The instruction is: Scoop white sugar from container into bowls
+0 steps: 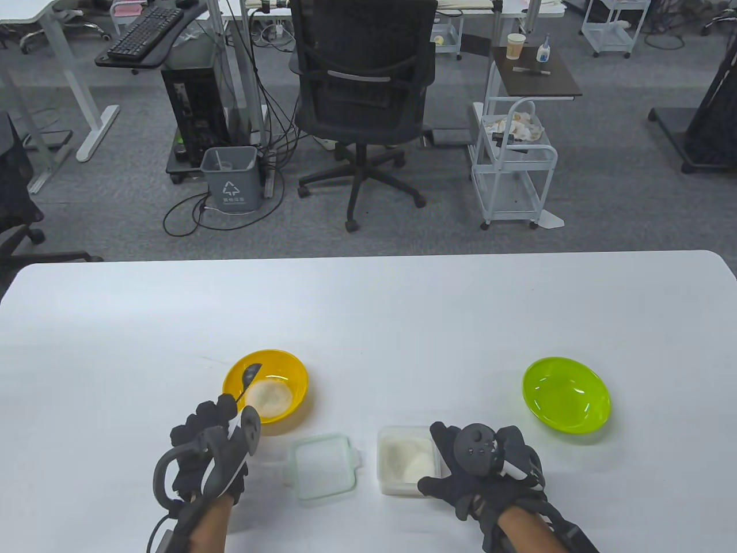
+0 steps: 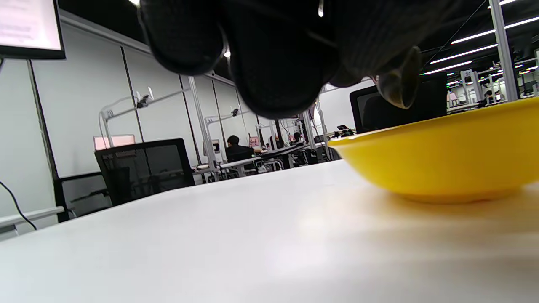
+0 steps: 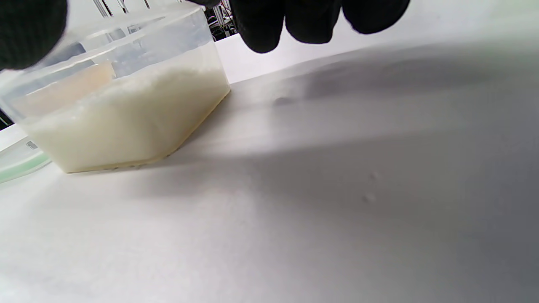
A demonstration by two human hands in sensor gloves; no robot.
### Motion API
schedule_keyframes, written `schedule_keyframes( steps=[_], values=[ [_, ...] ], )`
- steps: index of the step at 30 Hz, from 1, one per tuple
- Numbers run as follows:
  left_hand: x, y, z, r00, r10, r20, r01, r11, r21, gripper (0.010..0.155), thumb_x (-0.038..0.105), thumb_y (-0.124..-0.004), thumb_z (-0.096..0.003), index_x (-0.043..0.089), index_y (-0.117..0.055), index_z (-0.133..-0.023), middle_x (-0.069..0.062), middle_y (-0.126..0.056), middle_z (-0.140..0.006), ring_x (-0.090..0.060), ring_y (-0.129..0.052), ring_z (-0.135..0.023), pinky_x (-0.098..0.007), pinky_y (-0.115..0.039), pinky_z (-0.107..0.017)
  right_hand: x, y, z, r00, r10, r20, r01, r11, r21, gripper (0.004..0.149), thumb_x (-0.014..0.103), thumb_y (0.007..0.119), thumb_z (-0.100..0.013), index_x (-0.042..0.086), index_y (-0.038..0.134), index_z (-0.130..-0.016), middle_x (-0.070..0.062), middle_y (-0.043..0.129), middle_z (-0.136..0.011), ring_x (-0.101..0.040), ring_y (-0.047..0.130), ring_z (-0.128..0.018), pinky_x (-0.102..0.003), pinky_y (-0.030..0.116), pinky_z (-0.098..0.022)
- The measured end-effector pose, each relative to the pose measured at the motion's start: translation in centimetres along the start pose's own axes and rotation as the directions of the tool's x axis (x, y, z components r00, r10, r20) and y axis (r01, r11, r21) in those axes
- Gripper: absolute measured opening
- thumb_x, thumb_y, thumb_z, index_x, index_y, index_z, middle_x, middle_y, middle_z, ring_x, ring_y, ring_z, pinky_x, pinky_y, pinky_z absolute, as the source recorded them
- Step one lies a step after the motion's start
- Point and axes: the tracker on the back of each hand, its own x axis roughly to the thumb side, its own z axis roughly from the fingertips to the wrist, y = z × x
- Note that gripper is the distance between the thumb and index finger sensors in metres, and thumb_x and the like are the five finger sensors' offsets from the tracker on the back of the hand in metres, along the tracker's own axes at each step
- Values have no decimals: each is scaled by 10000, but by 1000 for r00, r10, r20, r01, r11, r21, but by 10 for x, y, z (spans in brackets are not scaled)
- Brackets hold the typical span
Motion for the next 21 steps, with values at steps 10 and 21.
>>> schedule_keyframes(
  steps=[10,21],
  values=[
    [51,34,18,948,275,158,-252,955,-155,541,384,-738,-456,368,-720,-996,78,-801,-933,-26,-993,-613,-403,-799,-626,3,-1,1,1000,-9,-8,9,1000,-18,928,713,721,-412,290,271,-1105,-182,401,-1176,-456,453,-1092,-612,472,-762],
    [107,58,48,688,687,235,-535,699,-475,573,396,-681,-485,363,-607,-1053,105,-759,-950,14,-967,-661,-391,-782,-671,41,-29,36,994,87,70,-47,891,-451,663,570,724,-458,281,615,-1045,-143,681,-1090,-408,722,-984,-580,555,-731]
  ],
)
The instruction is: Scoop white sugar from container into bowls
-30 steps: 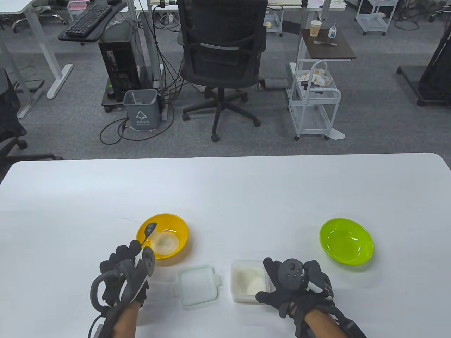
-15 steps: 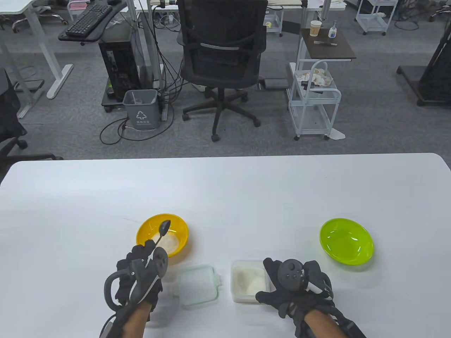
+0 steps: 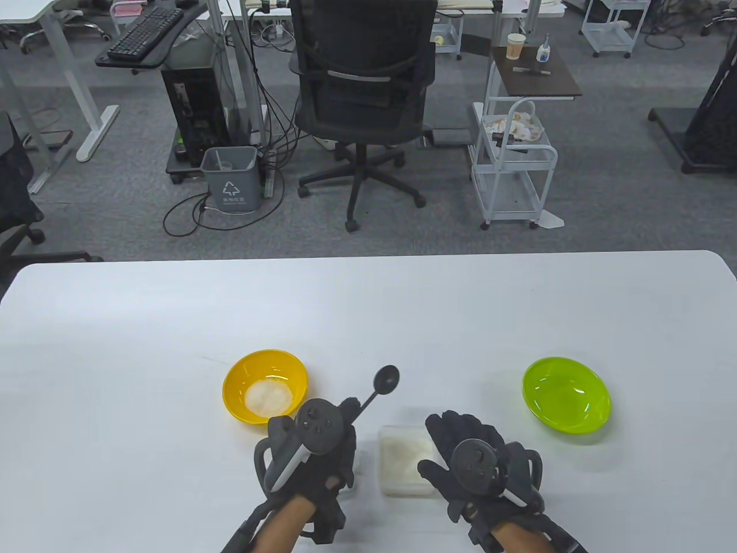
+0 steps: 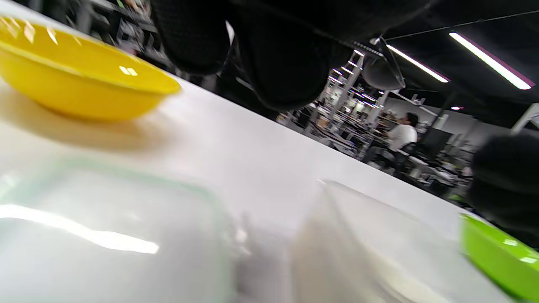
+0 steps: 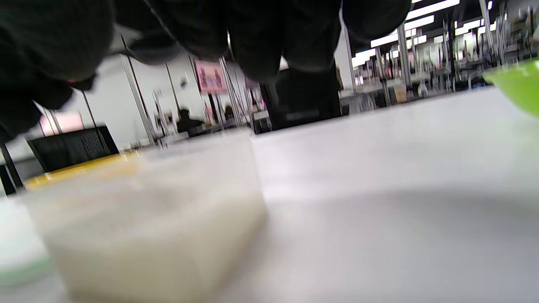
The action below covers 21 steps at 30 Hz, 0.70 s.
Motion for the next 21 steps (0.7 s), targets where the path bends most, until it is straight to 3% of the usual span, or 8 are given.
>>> schedule_keyframes(
  steps=[4,8,11,14,18,21],
  values=[
    [5,-18,6,979,197,54,-190,976,-110,603,406,-685,-492,367,-535,-1075,136,-744,-953,39,-967,-681,-371,-787,-687,17,-6,7,990,-140,10,140,989,-49,549,512,717,-477,241,774,-951,-129,919,-895,-345,971,-731,-506,723,-615],
    [10,-32,10,931,357,75,-333,915,-230,619,415,-702,-493,364,-505,-1078,154,-744,-941,47,-976,-693,-373,-782,-700,24,-2,8,953,-299,-55,299,954,-8,570,498,723,-477,180,765,-948,-158,928,-870,-354,989,-687,-509,738,-587],
    [12,-38,11,918,388,83,-350,889,-295,651,415,-723,-492,345,-476,-1090,167,-777,-911,40,-1008,-682,-366,-796,-692,23,1,9,917,-383,-107,385,923,-7,558,491,722,-477,182,773,-939,-150,945,-840,-338,1003,-653,-498,751,-571],
    [14,-37,12,941,317,119,-288,933,-215,683,419,-761,-476,340,-476,-1091,201,-824,-880,51,-1051,-675,-356,-814,-688,20,2,10,892,-429,-142,435,900,13,525,459,750,-474,173,790,-913,-131,977,-786,-311,1026,-601,-481,771,-548],
    [15,-36,14,950,276,149,-250,953,-172,739,424,-814,-449,325,-464,-1092,203,-888,-830,41,-1089,-648,-346,-834,-665,8,10,7,780,-558,-281,586,810,19,471,426,799,-464,210,824,-882,-113,995,-752,-290,1033,-566,-471,778,-538],
    [22,-36,19,970,174,173,-158,982,-99,763,428,-845,-425,309,-482,-1085,189,-930,-796,40,-1117,-619,-335,-857,-638,2,14,5,777,-559,-288,588,809,16,419,436,818,-457,252,868,-831,-83,1018,-708,-272,1041,-531,-459,789,-533]
  ],
)
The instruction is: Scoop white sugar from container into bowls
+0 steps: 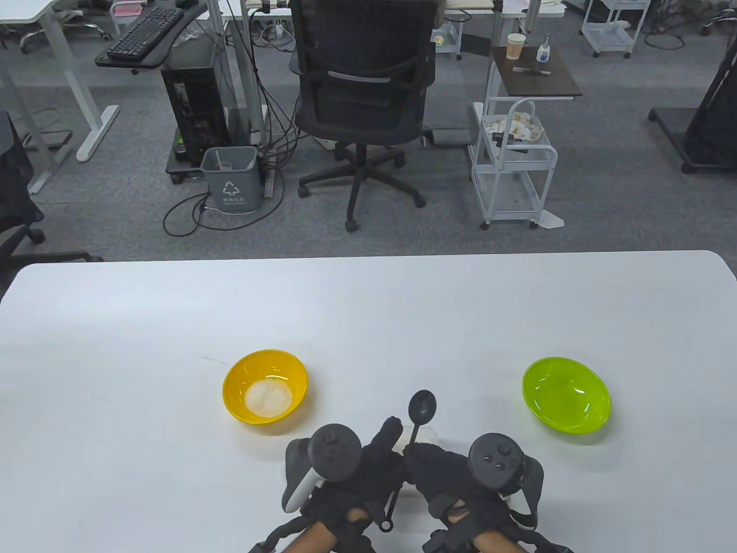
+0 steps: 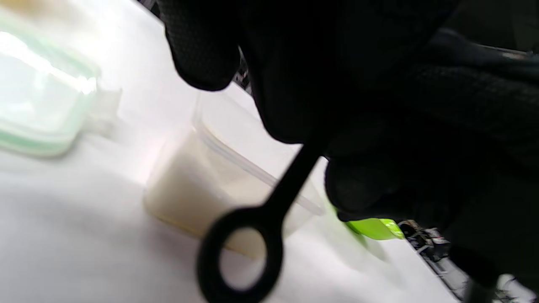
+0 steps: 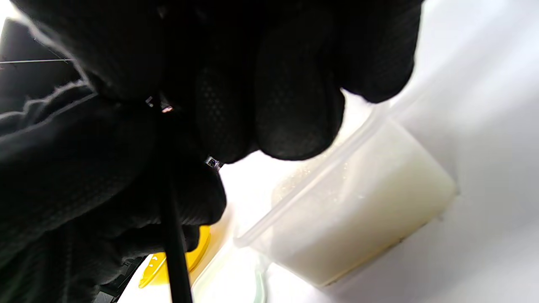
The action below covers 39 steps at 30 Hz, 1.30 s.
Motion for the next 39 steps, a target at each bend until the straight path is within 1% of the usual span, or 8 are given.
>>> schedule_keyframes(
  steps=[5,11,19,22,26,30,34,39],
  values=[
    [6,2,2,999,-39,21,39,999,30,750,438,-852,-406,303,-534,-1072,196,-957,-760,53,-1139,-562,-307,-888,-595,0,-5,2,1000,-24,10,24,999,-21,406,431,840,-444,272,892,-813,-72,1023,-699,-260,1041,-523,-452,793,-535],
    [-7,6,2,993,117,-22,-117,993,12,750,456,-861,-405,295,-551,-1069,197,-963,-751,51,-1139,-563,-314,-886,-598,2,-2,2,997,-59,46,59,998,11,431,459,808,-462,303,849,-861,-55,979,-758,-253,1010,-582,-456,766,-576],
    [-3,4,3,1000,3,16,-3,999,43,760,455,-883,-394,302,-555,-1063,185,-984,-726,49,-1148,-556,-309,-889,-591,-6,3,-5,990,-132,-58,135,990,49,389,443,841,-455,334,879,-827,-43,958,-778,-252,987,-595,-465,744,-599],
    [6,-1,4,993,-108,44,104,992,68,770,461,-883,-394,300,-540,-1064,195,-985,-734,60,-1147,-576,-301,-886,-603,-7,1,-6,993,-111,-49,113,993,34,384,435,858,-456,314,886,-820,-40,949,-775,-253,974,-595,-471,736,-601],
    [10,-4,3,996,-81,38,79,996,43,763,472,-843,-422,283,-504,-1078,210,-960,-799,10,-1121,-634,-342,-850,-631,-2,-3,-5,998,-60,2,60,998,7,414,443,815,-480,267,825,-854,-52,896,-803,-276,919,-631,-496,682,-637],
    [5,-3,2,984,-168,58,164,984,71,802,571,-820,-394,336,-517,-1099,127,-845,-980,-108,-1018,-813,-436,-769,-692,1,-16,-4,995,84,47,-79,992,-101,422,437,748,-496,257,744,-877,-50,846,-851,-283,963,-662,-496,726,-619],
    [-8,-1,-4,963,-258,81,255,966,41,879,648,-782,-380,391,-404,-1131,42,-523,-1183,-221,-732,-1072,-520,-543,-813,-1,-29,-7,981,181,67,-169,974,-151,418,403,741,-495,221,733,-871,-95,918,-784,-267,1057,-624,-480,808,-564],
    [-27,-3,-14,942,-335,27,336,942,-13,910,714,-739,-361,413,-375,-1138,18,-343,-1232,-310,-535,-1170,-560,-421,-842,4,-44,-10,905,411,106,-388,903,-184,414,382,718,-503,244,700,-893,-101,923,-756,-259,1053,-580,-479,801,-555]
  ],
)
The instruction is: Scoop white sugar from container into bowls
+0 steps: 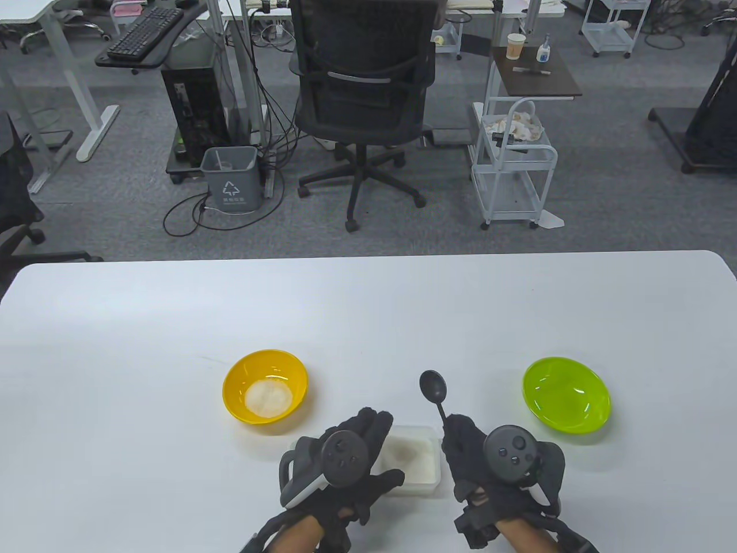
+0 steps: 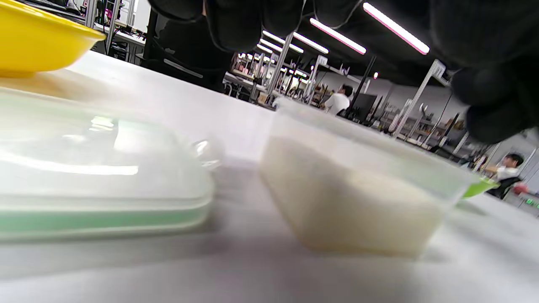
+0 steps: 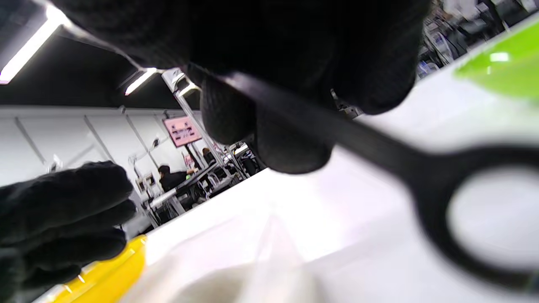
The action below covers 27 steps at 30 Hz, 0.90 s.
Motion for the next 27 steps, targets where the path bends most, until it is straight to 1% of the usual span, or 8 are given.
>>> schedule_keyframes(
  steps=[3,5,11,14,17,21,24,27],
  values=[
    [-7,-9,-9,1000,-18,-19,17,997,-78,944,752,-697,-354,430,-287,-1140,2,-249,-1239,-326,-452,-1196,-566,-372,-851,3,-3,-4,977,203,61,-206,977,53,413,379,688,-518,303,662,-923,-76,861,-789,-236,992,-549,-485,752,-597],
    [-11,-15,-13,999,-11,-35,6,993,-119,947,764,-683,-351,437,-276,-1141,3,-227,-1240,-335,-416,-1203,-568,-348,-853,6,-3,-4,951,292,98,-297,954,34,404,367,699,-514,342,686,-917,-68,853,-806,-239,964,-515,-489,731,-604],
    [-19,-24,-17,999,13,-42,-20,982,-188,939,777,-669,-345,454,-286,-1139,48,-266,-1248,-302,-442,-1211,-579,-321,-851,23,5,7,764,597,246,-599,797,-73,383,374,745,-497,409,763,-878,-37,886,-813,-238,968,-492,-476,730,-612],
    [-21,-25,-16,999,19,-28,-24,981,-193,921,773,-674,-347,474,-304,-1135,85,-284,-1248,-247,-447,-1216,-569,-314,-853,28,15,16,684,675,276,-663,733,-150,377,380,755,-491,432,780,-864,-28,892,-814,-242,969,-494,-477,724,-618],
    [-21,-27,-16,1000,15,-28,-21,979,-202,907,768,-674,-349,470,-331,-1134,111,-322,-1244,-227,-477,-1210,-560,-326,-854,26,23,18,613,739,280,-727,666,-167,374,390,759,-487,448,785,-855,-12,895,-814,-234,970,-493,-470,725,-623],
    [-18,-29,-15,1000,10,-25,-14,980,-199,907,769,-666,-350,461,-325,-1132,131,-351,-1241,-211,-504,-1206,-550,-342,-856,21,29,20,588,767,256,-722,641,-262,370,391,771,-478,445,800,-843,-11,912,-792,-230,978,-461,-461,741,-608],
    [-18,-30,-15,1000,14,-24,-18,981,-193,908,764,-669,-351,456,-324,-1133,125,-364,-1239,-201,-520,-1202,-547,-353,-858,22,35,22,548,795,261,-747,606,-276,368,397,775,-476,454,803,-839,2,912,-797,-224,981,-464,-455,744,-612],
    [-18,-31,-15,1000,10,-24,-14,982,-188,909,767,-666,-351,452,-321,-1131,125,-383,-1237,-196,-532,-1199,-542,-361,-858,24,40,22,541,794,276,-753,604,-260,368,396,777,-474,449,808,-838,5,918,-790,-220,985,-455,-450,751,-610]
  ],
)
